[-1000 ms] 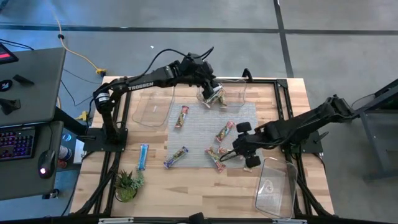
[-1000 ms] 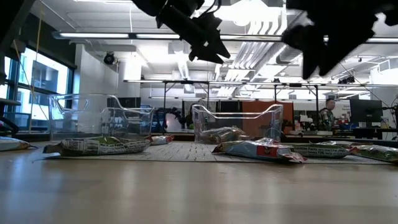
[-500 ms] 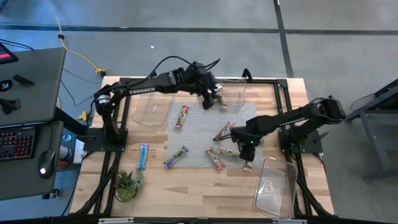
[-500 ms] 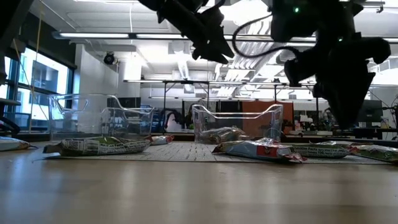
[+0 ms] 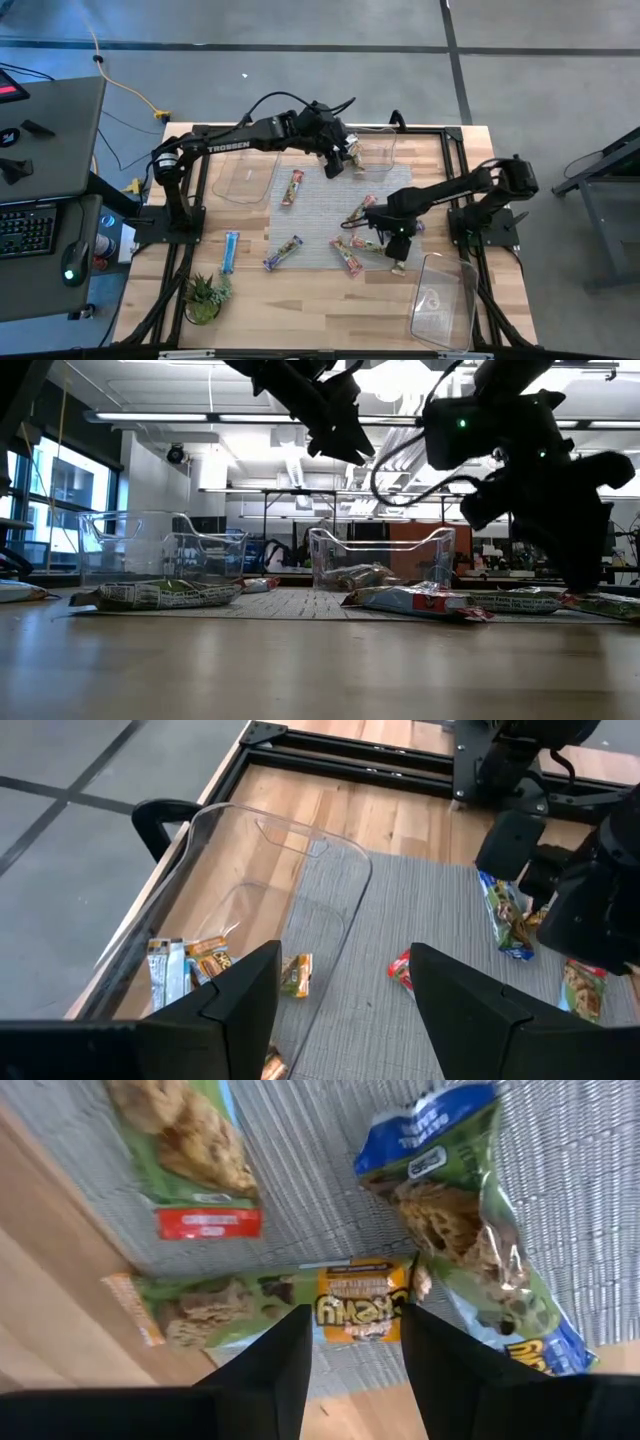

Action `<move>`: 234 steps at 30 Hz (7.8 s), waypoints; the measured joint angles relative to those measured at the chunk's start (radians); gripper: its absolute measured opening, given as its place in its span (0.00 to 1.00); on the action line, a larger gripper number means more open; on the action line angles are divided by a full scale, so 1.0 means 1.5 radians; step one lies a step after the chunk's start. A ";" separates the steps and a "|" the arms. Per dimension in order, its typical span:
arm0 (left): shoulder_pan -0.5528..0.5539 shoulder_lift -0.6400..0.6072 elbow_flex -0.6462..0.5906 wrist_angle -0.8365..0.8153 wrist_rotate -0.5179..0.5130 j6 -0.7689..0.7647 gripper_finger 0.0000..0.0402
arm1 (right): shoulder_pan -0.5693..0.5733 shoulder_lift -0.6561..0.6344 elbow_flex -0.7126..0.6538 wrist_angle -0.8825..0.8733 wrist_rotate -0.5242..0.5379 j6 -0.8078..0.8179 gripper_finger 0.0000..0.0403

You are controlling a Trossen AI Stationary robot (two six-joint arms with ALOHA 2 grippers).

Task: Pick and place Granola Bars by type
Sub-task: Put the yellow granola bar into the top right transparent bin, then put the red granola bar into the top left transparent bin

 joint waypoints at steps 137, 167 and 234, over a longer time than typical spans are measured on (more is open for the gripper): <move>-0.317 0.165 -0.001 -0.092 0.029 0.002 0.17 | 0.291 -0.075 0.304 -0.204 0.319 -0.055 0.01; -0.318 0.262 0.001 -0.075 0.006 0.253 0.51 | 0.291 -0.075 0.304 -0.157 0.321 -0.055 0.01; 0.199 -0.294 -0.527 -0.167 -0.171 -0.285 0.19 | 0.296 -0.074 0.304 -0.033 0.324 -0.090 0.00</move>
